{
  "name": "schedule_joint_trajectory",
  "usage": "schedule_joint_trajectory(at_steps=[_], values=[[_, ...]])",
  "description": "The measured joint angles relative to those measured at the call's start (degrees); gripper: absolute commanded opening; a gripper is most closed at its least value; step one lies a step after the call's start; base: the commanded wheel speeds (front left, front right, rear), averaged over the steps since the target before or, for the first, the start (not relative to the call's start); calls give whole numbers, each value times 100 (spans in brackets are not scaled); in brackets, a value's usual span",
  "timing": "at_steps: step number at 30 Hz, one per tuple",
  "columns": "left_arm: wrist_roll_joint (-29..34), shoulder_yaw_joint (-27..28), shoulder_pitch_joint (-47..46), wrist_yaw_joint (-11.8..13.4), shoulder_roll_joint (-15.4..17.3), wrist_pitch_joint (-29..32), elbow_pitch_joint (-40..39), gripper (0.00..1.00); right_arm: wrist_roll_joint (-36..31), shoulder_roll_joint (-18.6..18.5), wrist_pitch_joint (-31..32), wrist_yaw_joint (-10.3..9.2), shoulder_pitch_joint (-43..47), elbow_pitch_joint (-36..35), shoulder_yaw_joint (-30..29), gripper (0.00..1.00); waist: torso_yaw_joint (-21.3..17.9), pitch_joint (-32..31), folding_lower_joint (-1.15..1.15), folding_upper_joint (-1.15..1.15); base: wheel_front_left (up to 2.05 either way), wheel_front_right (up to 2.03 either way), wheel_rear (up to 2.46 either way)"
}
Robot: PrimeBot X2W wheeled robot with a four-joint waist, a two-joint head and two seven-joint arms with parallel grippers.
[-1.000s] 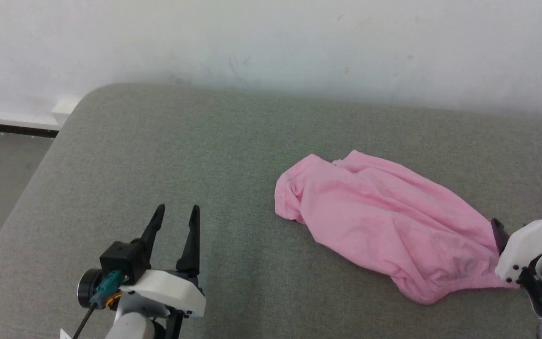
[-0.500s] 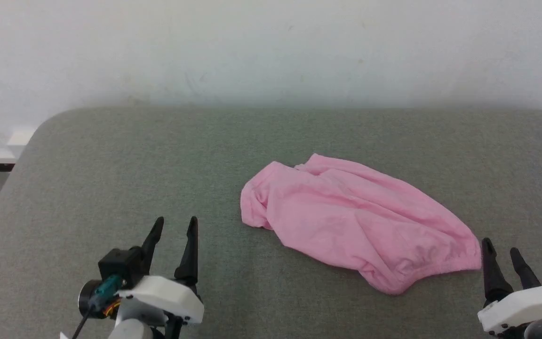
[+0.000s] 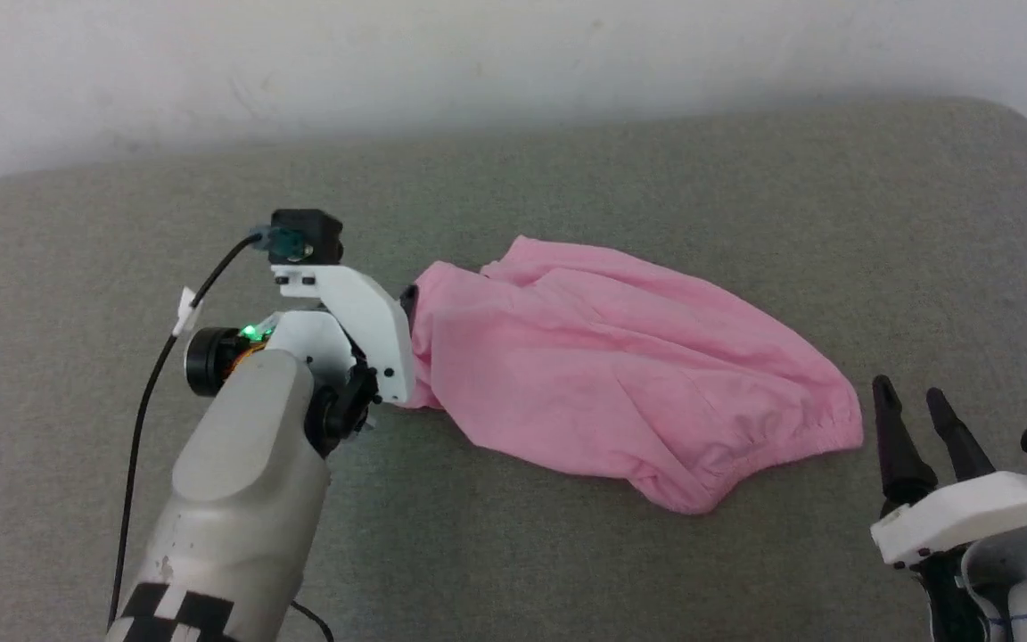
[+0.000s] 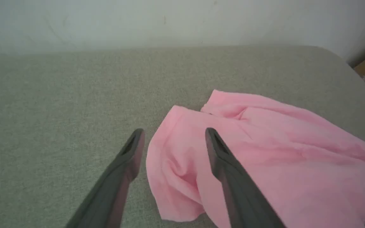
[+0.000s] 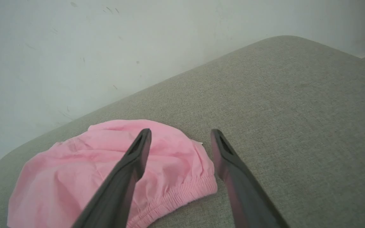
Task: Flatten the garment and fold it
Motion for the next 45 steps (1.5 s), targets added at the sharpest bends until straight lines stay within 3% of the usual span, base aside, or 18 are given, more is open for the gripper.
schedule_joint_trajectory(at_steps=[5, 10, 11, 12, 13, 19, 26, 30, 38, 43, 44, 45], values=[[25, -201, -407, 177, 0, 1404, 935, 100, 52, 1, -10, 0, -62, 53, 58, 100, -260, 251, 0, 0, 0, 0, 0], [-27, -346, -589, 113, -8, 2353, 1315, 100, 52, 0, -62, 0, -62, 112, 42, 100, -400, 463, -2, 0, 0, 0, 0], [-62, -354, -648, 71, -11, 2450, 1327, 84, 51, -1, -64, 0, -62, 119, 33, 100, -405, 492, -1, 0, 0, 0, 0], [-118, -333, -661, 26, -14, 2459, 1313, 31, 51, -2, -70, 0, -62, 125, 32, 100, -396, 506, 0, 0, 0, 0, 0], [-177, -315, -659, -37, -14, 2399, 1291, 0, 49, -3, -71, 0, -64, 126, 34, 100, -379, 512, -1, 0, 0, 0, 0], [-478, -73, -482, -333, -49, 1684, 958, 0, 22, -3, -118, 0, -78, 160, 71, 100, -168, 443, 0, 0, 0, 0, 0], [-924, 621, -27, -288, 227, 746, -478, 0, 68, 2, -156, 0, 155, 320, 233, 100, 306, 156, -2, 0, 0, 0, 0], [-1079, 878, 996, -34, 469, 759, -1647, 0, 97, 2, -200, 0, 300, 415, 294, 100, 653, -19, -2, 0, 0, 0, 0], [-1215, 1245, 3921, 1115, 628, 1502, -3602, 0, 99, 3, -224, 0, 332, 467, 423, 100, 1311, -303, -2, 0, 0, 0, 0], [-1563, 1140, 4914, 1239, 339, 1848, -3897, 0, 100, 3, -232, 0, 326, 483, 449, 100, 1588, -404, -2, 0, 0, 0, 0], [-1618, 1139, 4949, 1244, 269, 1853, -3935, 16, 100, 3, -232, 0, 326, 494, 459, 100, 1625, -417, -2, 0, 0, 0, 0], [-1680, 1152, 4946, 1244, 205, 1817, -3995, 80, 100, 3, -232, 0, 326, 501, 471, 100, 1653, -428, -2, 0, 0, 0, 0]])
